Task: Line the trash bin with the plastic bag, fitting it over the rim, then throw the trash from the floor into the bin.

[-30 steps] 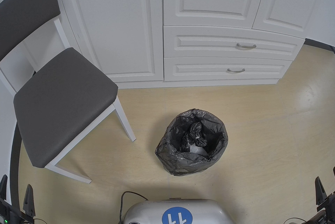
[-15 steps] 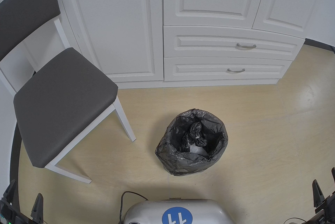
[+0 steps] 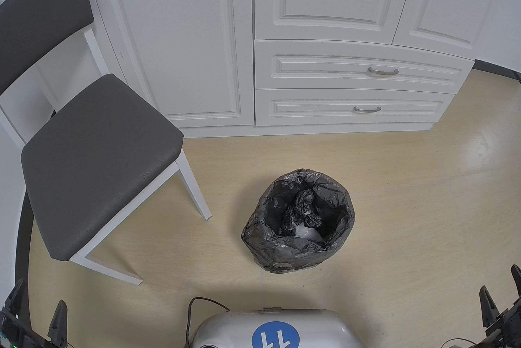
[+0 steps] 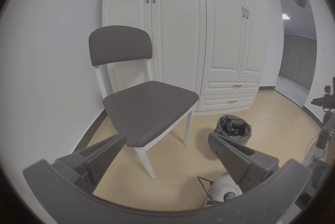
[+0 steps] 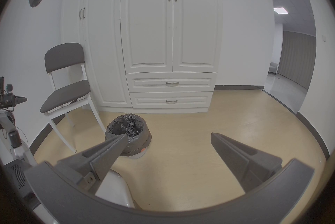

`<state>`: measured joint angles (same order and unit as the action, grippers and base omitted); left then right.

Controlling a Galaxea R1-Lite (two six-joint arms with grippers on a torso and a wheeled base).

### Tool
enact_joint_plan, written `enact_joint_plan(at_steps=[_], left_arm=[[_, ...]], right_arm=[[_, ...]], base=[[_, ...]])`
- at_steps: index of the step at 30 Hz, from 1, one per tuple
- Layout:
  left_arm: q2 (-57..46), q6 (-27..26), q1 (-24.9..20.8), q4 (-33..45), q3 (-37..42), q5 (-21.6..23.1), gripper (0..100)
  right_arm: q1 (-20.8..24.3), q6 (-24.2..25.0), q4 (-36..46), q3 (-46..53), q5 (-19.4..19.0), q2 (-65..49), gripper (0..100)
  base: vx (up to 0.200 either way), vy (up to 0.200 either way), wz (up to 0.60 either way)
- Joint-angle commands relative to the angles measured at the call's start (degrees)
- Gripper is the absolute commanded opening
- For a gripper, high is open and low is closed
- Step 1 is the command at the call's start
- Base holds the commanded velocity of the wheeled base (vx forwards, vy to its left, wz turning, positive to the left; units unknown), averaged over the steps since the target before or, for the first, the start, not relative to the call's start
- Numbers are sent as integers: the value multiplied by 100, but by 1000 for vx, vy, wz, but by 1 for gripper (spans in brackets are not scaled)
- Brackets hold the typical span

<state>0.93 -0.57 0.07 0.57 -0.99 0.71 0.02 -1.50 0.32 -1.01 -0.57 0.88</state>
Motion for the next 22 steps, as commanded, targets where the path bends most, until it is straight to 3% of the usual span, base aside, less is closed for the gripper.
enact_joint_plan(at_steps=[1, 22], left_arm=[[-75, -4, 1, 13, 81, 0, 100], [-84, -22, 1, -5, 90, 26, 100]], right_arm=[[6, 27, 3, 92, 5, -88, 100], [6, 115, -14, 101, 31, -88, 100]], base=[[0, 0, 0], [0, 0, 0]])
